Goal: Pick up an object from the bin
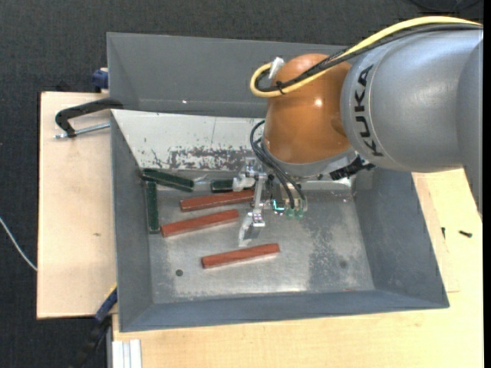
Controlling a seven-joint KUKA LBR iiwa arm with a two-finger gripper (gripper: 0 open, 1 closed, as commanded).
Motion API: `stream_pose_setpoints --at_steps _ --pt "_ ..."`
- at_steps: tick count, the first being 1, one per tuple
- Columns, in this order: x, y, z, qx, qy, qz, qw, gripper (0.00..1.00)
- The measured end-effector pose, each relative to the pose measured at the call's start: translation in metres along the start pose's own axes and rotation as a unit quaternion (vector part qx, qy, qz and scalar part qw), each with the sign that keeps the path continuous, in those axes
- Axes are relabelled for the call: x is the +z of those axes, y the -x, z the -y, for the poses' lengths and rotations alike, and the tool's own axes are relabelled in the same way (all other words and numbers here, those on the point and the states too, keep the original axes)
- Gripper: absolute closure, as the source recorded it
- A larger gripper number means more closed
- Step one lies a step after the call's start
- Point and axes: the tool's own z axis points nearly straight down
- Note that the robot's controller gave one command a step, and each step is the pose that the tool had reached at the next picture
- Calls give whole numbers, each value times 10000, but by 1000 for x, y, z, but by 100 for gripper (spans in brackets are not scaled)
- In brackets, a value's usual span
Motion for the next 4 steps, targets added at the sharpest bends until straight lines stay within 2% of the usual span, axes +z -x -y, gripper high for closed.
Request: stream_pose_setpoints --at_steps 1,2,3,4 --pt "-4 2 0 4 4 42 10000 0" --pt "93 19 -3 -117 13 28 9999 100" --pt "93 19 -3 -118 14 30 9999 100" --pt "-37 31 8 -84 6 65 9999 100"
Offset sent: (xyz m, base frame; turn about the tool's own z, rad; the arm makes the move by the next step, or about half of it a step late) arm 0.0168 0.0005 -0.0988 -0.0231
